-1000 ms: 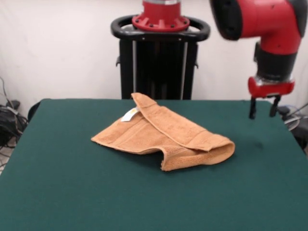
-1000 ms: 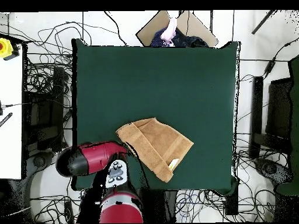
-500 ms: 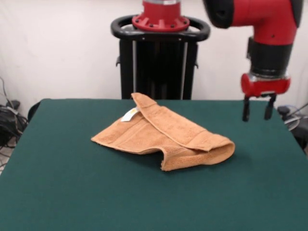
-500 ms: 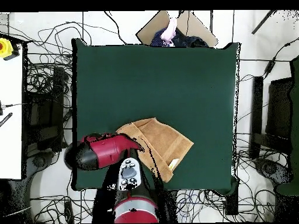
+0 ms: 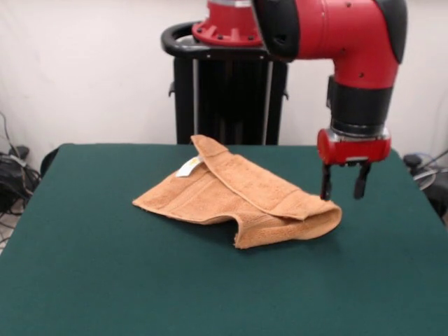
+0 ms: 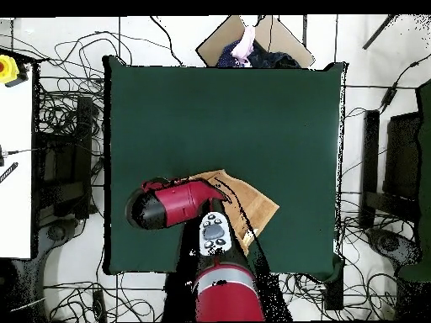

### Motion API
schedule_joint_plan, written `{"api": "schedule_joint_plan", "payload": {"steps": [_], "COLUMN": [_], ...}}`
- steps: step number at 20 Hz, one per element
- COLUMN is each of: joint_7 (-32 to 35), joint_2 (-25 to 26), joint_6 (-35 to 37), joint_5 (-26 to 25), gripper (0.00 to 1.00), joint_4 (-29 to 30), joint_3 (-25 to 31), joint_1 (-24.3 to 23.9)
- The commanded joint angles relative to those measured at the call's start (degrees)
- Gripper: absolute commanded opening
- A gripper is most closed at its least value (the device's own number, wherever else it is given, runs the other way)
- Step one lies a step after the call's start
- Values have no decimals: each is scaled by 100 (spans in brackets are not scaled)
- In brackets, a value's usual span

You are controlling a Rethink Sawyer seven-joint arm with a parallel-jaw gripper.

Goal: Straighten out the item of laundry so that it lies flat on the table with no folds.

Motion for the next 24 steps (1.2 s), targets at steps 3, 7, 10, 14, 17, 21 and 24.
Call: {"api": "schedule_joint_plan", "payload": {"steps": [3, 7, 10, 14, 17, 21, 24], "joint_7": [237, 353, 270, 32, 134, 596, 643], "joint_2": [382, 114, -54, 9, 5, 601, 1152], "joint_6": [46, 63, 25, -86, -260, -1104, -1366], "joint_5": [-447, -623, -794, -1029, -1217, -1520, -1561], "gripper": [100, 100, 100, 100, 100, 100, 100], "joint_4": [-372, -104, 44, 210, 355, 103, -136], "joint_3": [-164, -417, -457, -212, -269, -738, -764], "joint_1": [3, 149, 17, -482, -595, -371, -399]}}
